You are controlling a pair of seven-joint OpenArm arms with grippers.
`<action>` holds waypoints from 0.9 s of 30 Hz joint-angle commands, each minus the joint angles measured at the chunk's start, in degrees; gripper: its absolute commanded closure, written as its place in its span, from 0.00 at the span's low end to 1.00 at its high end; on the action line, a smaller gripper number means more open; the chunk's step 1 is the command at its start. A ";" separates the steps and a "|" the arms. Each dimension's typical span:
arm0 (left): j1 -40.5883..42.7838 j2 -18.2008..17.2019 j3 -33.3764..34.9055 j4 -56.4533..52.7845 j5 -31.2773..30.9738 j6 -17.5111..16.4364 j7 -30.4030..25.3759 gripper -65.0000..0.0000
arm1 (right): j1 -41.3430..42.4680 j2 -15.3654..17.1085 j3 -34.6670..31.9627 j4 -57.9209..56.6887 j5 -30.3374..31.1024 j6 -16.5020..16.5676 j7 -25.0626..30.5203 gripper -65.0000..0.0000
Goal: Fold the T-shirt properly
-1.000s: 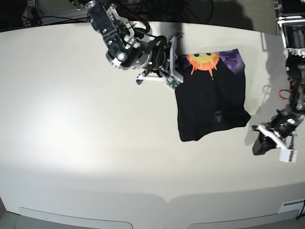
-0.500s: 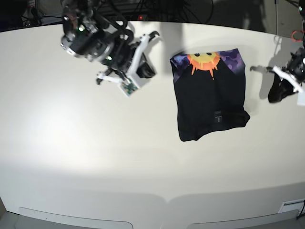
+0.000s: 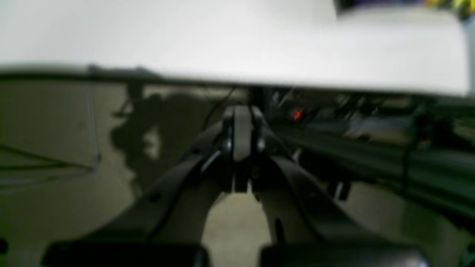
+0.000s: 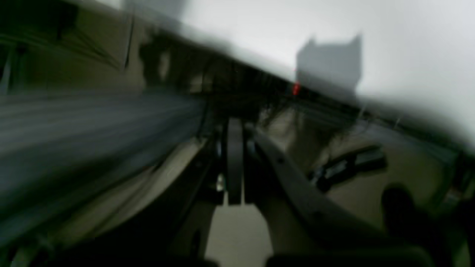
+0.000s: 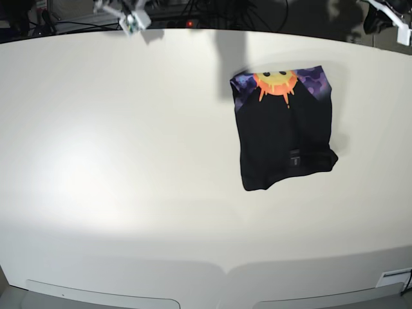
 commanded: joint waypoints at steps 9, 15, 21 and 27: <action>1.53 5.53 -0.07 -11.63 9.49 -1.53 -11.23 1.00 | -1.51 1.07 8.52 -13.44 0.57 0.15 6.36 1.00; -8.24 6.73 0.66 -37.40 15.80 -1.99 -16.74 1.00 | 8.44 7.17 10.64 -38.56 0.57 0.17 9.27 1.00; -19.52 6.60 0.66 -63.80 30.56 -1.99 -30.51 1.00 | 21.05 13.49 10.64 -67.89 0.24 0.20 19.12 1.00; -28.85 6.64 0.66 -75.63 33.86 -1.88 -34.10 1.00 | 35.91 14.71 10.62 -94.47 -14.36 0.15 33.66 1.00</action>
